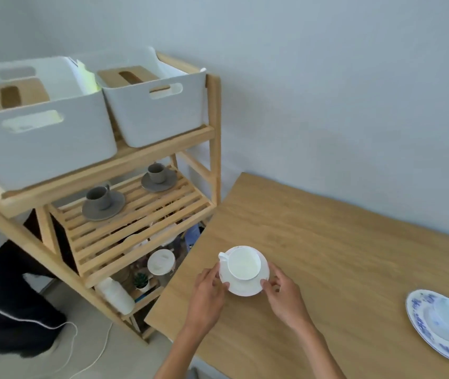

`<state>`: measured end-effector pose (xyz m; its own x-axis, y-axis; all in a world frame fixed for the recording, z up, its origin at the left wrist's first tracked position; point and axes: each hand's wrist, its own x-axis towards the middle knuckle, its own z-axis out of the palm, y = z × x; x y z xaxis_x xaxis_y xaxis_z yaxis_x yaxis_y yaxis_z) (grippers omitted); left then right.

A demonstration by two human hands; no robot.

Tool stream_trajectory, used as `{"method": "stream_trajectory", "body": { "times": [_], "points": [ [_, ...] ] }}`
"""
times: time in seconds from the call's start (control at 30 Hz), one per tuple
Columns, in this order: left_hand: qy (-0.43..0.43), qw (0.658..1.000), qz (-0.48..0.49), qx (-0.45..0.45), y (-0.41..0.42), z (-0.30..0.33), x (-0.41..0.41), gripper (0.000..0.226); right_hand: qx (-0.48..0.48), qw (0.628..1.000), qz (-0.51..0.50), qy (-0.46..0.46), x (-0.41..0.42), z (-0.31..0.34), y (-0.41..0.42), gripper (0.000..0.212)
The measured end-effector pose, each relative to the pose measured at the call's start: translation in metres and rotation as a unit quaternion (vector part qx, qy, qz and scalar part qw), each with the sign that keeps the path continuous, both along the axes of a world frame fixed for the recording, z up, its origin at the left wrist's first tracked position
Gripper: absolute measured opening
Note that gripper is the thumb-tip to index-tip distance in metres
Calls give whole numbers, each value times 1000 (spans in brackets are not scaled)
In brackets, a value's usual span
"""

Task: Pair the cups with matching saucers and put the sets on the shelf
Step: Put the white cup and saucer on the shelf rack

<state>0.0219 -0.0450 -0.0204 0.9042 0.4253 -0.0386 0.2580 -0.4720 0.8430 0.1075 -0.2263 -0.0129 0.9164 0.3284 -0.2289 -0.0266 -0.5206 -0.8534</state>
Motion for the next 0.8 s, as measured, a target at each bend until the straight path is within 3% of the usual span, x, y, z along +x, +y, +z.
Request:
{"method": "stream_trajectory", "body": {
  "times": [0.2,0.47,0.8],
  "points": [
    [7,993,118,-1,93,-4,-12,55,4,995,99,-7,18,2,111,49],
    [35,978,207,9,203,-15,-27,56,-22,974,224,-7,36,-1,248,58],
    [92,948,303,15,279,-42,-27,52,-85,949,303,13,43,-27,362,57]
  ]
}}
